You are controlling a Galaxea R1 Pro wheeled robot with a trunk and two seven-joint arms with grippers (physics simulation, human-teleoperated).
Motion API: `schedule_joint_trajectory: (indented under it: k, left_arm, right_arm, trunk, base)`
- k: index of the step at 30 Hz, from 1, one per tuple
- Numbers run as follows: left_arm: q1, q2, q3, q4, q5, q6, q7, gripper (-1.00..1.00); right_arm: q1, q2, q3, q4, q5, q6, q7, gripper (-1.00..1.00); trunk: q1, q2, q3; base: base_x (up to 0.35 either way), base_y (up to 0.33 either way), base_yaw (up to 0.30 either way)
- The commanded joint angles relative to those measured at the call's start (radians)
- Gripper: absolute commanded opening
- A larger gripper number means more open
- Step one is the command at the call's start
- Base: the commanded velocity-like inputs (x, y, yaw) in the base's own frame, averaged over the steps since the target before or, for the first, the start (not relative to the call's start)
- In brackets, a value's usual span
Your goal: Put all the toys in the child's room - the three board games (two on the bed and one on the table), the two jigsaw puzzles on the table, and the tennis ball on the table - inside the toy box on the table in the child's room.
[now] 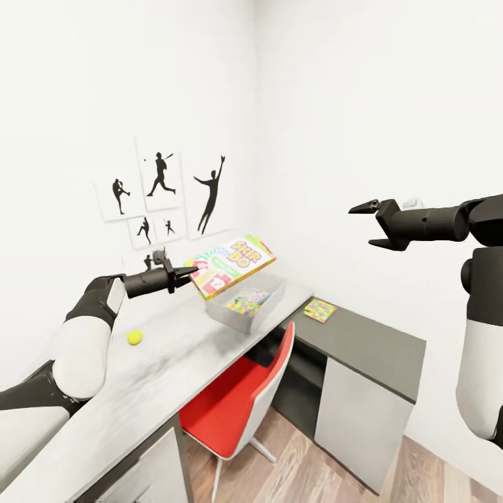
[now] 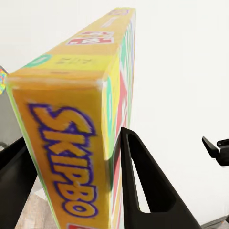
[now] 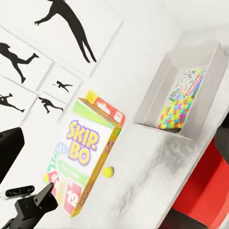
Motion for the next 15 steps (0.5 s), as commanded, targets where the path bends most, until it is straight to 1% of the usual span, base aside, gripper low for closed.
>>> schedule_joint_trajectory:
  k: [1,8,12,15]
  left_arm:
    - [-0.002,-0.001,0.009,0.000,-0.006,0.008,0.001,-1.00]
    - [-0.001,-0.003,0.011,0.000,-0.006,0.008,0.012,-1.00]
    - [-0.001,-0.005,0.011,0.000,-0.006,0.008,0.028,-1.00]
    - [-0.001,-0.012,0.012,0.000,-0.006,0.008,0.039,-1.00]
  right_arm:
    - [0.000,0.000,-0.001,0.000,-0.009,0.010,-0.010,1.00]
    - [0.000,0.000,-0.002,0.000,-0.009,0.010,-0.010,1.00]
    - [0.000,0.001,-0.002,0.000,-0.009,0.010,-0.010,1.00]
    - [0.000,0.001,0.000,0.000,-0.008,0.011,-0.010,1.00]
  trunk:
    - [0.001,-0.001,0.000]
    - [0.001,-0.001,0.000]
    - [0.001,-0.001,0.000]
    - [0.001,-0.001,-0.001]
  base:
    - [0.076,-0.119,0.289]
    - [0.026,-0.046,0.291]
    - [0.095,-0.177,0.291]
    - [0.187,-0.222,0.274]
